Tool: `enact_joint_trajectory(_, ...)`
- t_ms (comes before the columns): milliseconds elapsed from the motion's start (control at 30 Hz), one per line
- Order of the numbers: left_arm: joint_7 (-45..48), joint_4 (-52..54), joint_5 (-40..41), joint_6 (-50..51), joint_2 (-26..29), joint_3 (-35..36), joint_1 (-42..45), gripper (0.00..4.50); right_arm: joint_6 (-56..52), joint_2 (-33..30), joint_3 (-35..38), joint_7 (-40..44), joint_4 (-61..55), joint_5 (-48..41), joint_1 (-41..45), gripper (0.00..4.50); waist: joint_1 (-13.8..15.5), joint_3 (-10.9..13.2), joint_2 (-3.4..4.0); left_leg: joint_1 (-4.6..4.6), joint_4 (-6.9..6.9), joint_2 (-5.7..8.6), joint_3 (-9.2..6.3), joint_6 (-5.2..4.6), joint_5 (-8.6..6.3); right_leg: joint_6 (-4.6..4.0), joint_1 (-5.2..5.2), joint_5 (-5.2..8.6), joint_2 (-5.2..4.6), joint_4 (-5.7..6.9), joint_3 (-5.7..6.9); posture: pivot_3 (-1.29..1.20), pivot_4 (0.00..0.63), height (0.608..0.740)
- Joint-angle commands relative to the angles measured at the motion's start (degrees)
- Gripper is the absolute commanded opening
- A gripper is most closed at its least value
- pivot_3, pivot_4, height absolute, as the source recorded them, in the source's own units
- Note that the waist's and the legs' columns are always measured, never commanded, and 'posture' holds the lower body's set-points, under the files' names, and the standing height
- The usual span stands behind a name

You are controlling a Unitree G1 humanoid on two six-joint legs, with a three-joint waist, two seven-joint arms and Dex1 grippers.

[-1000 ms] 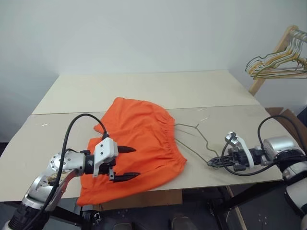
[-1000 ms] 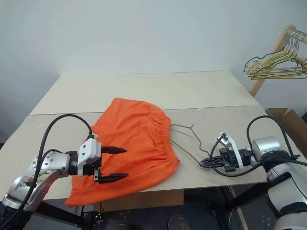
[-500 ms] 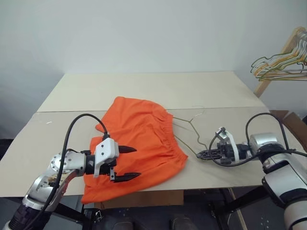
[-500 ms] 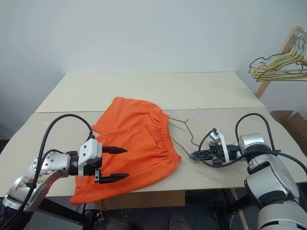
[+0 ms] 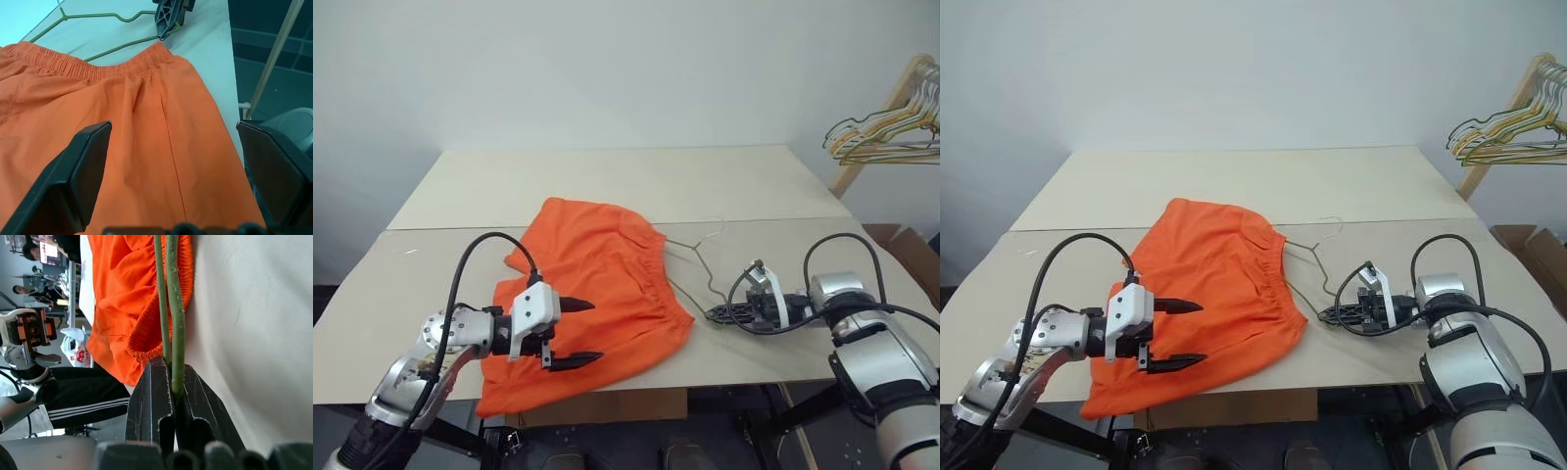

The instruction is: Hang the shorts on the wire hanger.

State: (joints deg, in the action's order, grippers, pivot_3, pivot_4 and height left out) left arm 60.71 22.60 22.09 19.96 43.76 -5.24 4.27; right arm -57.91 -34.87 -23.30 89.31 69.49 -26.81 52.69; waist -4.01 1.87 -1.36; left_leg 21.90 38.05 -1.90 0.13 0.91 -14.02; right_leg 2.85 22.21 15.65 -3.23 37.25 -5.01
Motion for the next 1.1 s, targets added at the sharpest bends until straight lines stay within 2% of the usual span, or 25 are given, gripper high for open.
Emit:
enact_joint_trajectory(33,-0.5,0.1,-0.8,-0.9,-0.5,-0.5,0.9,4.43,1.8,1.5,6.2,-0.1,2.9,2.2,3.3,0.00,0.0,0.0,0.00,0.00,0.00,0.00,-0.01,0.00,0.00,0.00,0.00,0.00,0.01,0.01,0.00,0.01,0.000,0.740)
enact_joint_trajectory(167,-0.9,-0.2,-1.4,-1.1,-0.9,-0.5,1.2,4.43,3.5,2.5,13.1,-6.9,4.9,3.9,3.8,0.00,0.1,0.0,0.00,0.03,0.00,0.01,-0.02,0.00,0.00,0.00,0.00,0.00,-0.01,0.00,0.01,0.01,0.000,0.740)
enact_joint_trajectory(300,-1.1,-0.4,-1.8,-1.4,-1.2,-0.4,0.8,4.43,6.0,2.6,17.2,-7.1,4.0,5.5,3.6,0.00,0.2,0.0,0.01,0.05,0.00,0.03,-0.02,0.00,0.00,0.01,0.00,0.00,-0.03,-0.02,0.01,0.01,0.000,0.740)
enact_joint_trajectory(367,-1.3,-0.3,-1.8,-1.5,-1.3,-0.3,0.5,4.43,11.2,2.5,18.8,-6.1,1.9,6.2,2.7,0.00,0.1,0.0,0.01,0.04,0.00,0.02,-0.01,0.00,0.00,0.01,0.00,-0.01,-0.03,-0.02,0.01,0.01,0.000,0.740)
enact_joint_trajectory(433,-1.4,-0.2,-1.8,-1.5,-1.4,-0.2,0.3,4.43,23.1,2.6,19.4,-5.7,-3.8,7.6,-0.6,0.00,0.1,0.0,0.01,0.03,0.00,0.01,-0.02,0.00,0.00,0.01,0.00,-0.01,-0.02,-0.02,0.01,0.00,0.000,0.740)
enact_joint_trajectory(533,-1.3,-0.3,-2.0,-1.8,-1.3,-0.3,0.3,4.43,35.2,3.1,19.7,-6.2,-11.8,9.3,-5.3,0.00,0.0,0.0,0.02,0.04,0.00,0.00,-0.03,0.00,0.00,0.02,0.01,0.00,-0.02,-0.02,0.02,-0.01,0.000,0.740)
enact_joint_trajectory(667,-0.9,-1.6,-2.7,-2.9,-1.4,-0.5,2.1,4.43,41.5,3.6,20.7,-8.2,-21.2,9.7,-9.1,0.00,0.0,0.0,0.02,0.04,0.00,0.01,-0.03,0.00,0.00,0.02,0.01,-0.01,-0.04,0.00,0.01,-0.02,0.000,0.740)
enact_joint_trajectory(767,-1.7,-2.8,-1.7,-3.3,-2.5,1.1,5.8,4.43,47.1,3.7,20.7,-10.9,-28.7,10.9,-12.2,0.00,0.0,0.0,0.02,0.02,0.00,-0.01,-0.04,0.01,0.00,0.02,0.01,-0.01,-0.02,0.03,0.02,-0.03,0.000,0.740)
enact_joint_trajectory(833,-3.0,-3.5,0.1,-2.7,-3.8,3.4,9.3,4.43,46.7,3.7,21.1,-11.9,-32.3,10.7,-13.2,0.00,0.1,0.0,0.02,0.04,0.00,0.00,-0.04,0.01,0.00,0.02,0.00,-0.01,-0.03,0.00,0.02,-0.04,0.000,0.740)
enact_joint_trajectory(1000,-5.8,-6.2,8.4,1.7,-5.3,11.3,24.7,4.43,48.6,3.0,20.5,-14.7,-41.5,12.0,-16.2,0.00,0.1,0.0,0.00,0.16,0.13,0.01,-0.14,0.01,0.00,0.04,0.01,-0.03,-0.05,0.00,0.12,-0.05,0.000,0.740)
enact_joint_trajectory(1100,-5.0,-9.7,11.4,5.5,-4.0,12.9,32.3,4.43,48.6,2.6,19.0,-16.3,-44.2,14.2,-16.9,0.00,-0.2,0.0,0.00,0.14,0.14,0.03,-0.13,0.01,0.00,0.06,-0.01,-0.03,-0.08,-0.02,0.10,-0.06,0.000,0.740)
